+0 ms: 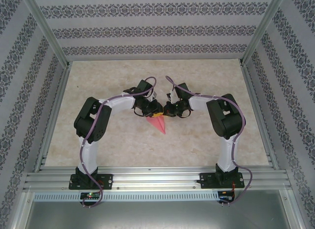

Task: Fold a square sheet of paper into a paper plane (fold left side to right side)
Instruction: Fourth fold the wing at the center of the table.

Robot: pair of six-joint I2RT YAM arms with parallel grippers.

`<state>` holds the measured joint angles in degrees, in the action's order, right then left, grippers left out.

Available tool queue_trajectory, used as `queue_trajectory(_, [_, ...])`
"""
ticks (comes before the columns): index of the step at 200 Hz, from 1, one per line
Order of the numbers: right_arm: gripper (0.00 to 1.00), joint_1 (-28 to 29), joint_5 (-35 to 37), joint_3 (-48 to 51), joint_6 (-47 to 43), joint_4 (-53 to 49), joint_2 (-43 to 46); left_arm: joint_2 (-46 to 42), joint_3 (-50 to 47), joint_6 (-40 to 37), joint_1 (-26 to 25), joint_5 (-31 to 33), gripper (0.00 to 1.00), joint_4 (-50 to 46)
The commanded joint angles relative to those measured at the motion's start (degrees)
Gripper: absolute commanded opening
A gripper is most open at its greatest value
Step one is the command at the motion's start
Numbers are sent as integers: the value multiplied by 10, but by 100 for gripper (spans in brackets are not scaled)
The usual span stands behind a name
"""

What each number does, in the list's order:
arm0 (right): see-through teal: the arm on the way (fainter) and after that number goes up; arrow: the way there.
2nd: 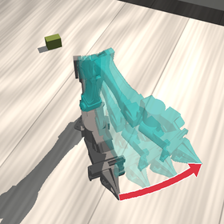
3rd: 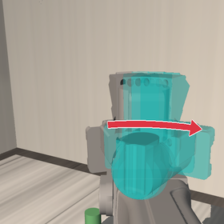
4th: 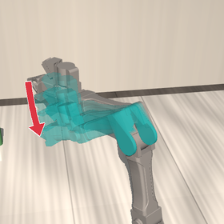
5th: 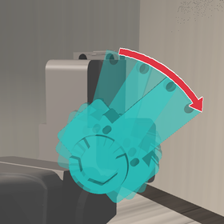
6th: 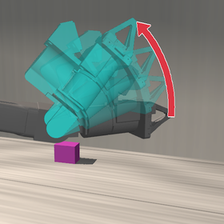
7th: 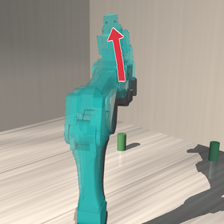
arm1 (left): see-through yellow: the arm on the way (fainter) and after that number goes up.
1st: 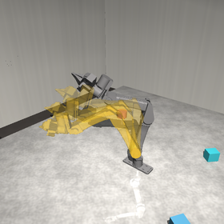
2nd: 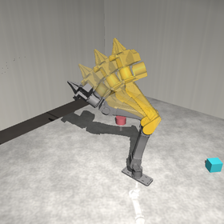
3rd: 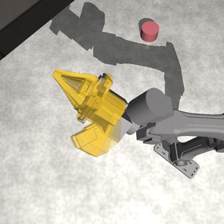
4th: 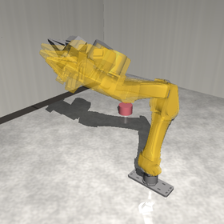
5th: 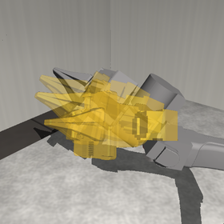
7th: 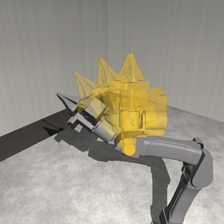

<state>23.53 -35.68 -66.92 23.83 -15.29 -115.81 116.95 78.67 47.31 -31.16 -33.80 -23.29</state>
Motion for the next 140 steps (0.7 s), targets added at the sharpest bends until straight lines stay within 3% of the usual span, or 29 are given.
queue_trajectory(1, [5, 9, 28, 5, -15, -27, -21, 23, 4, 9, -3, 13, 25, 16])
queue_trajectory(140, [5, 9, 29, 5, -15, -27, -21, -11, -73, 30, 8, 35, 21, 59])
